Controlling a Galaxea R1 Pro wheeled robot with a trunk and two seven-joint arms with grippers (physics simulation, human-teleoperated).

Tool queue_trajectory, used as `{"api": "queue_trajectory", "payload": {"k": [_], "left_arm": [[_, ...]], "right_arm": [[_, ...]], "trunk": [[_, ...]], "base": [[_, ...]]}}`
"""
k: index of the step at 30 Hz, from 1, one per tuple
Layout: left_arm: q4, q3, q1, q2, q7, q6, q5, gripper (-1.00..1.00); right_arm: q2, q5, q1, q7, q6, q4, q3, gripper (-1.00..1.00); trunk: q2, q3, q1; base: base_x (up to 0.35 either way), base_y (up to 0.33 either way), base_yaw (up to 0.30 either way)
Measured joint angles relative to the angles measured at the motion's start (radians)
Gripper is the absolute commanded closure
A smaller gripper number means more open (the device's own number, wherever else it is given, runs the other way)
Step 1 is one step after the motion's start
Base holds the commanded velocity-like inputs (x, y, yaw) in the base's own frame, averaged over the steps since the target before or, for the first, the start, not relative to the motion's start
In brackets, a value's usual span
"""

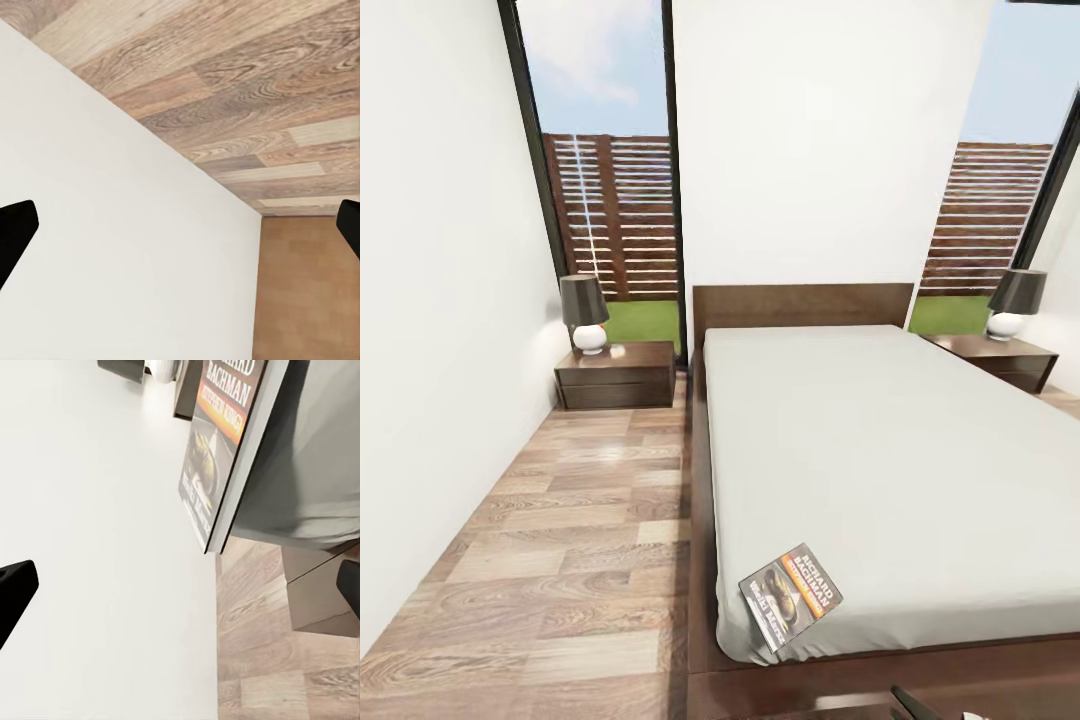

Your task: In the bedroom, move the book from the bed onto either nightstand, and place the two sandals side by side next to the bed.

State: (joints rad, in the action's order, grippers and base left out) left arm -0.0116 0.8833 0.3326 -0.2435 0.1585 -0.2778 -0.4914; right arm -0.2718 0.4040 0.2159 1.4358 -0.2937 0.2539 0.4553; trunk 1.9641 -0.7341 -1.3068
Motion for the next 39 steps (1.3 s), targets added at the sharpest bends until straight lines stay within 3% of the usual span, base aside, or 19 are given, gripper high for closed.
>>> {"api": "queue_trajectory", "payload": {"k": [5, 16, 29, 34, 39], "left_arm": [[0.000, 0.000, 0.000, 0.000, 0.000, 0.000, 0.000, -1.00], [0.000, 0.001, 0.000, 0.001, 0.000, -0.001, 0.000, -1.00], [0.000, 0.001, 0.000, 0.002, 0.000, -0.002, 0.000, -1.00], [0.000, 0.001, 0.000, 0.002, 0.000, -0.002, 0.000, -1.00], [0.000, 0.001, 0.000, 0.003, 0.000, -0.002, 0.000, -1.00]], "right_arm": [[0.003, 0.001, 0.000, 0.004, 0.024, 0.000, 0.000, -1.00], [0.003, 0.001, 0.000, 0.006, 0.038, 0.001, 0.000, -1.00], [0.003, 0.001, 0.000, 0.008, 0.042, 0.002, 0.001, -1.00], [0.004, 0.001, 0.000, 0.008, 0.042, 0.002, 0.000, -1.00], [0.004, 0.001, 0.000, 0.008, 0.042, 0.002, 0.000, -1.00]], "trunk": [[0.000, 0.000, 0.000], [0.077, -0.034, -0.042], [0.077, -0.034, -0.042], [0.112, -0.050, -0.061], [0.112, -0.050, -0.061]], "base": [[0.000, 0.000, 0.000], [0.000, 0.000, 0.000], [0.000, 0.000, 0.000], [0.000, 0.000, 0.000], [0.000, 0.000, 0.000]]}}
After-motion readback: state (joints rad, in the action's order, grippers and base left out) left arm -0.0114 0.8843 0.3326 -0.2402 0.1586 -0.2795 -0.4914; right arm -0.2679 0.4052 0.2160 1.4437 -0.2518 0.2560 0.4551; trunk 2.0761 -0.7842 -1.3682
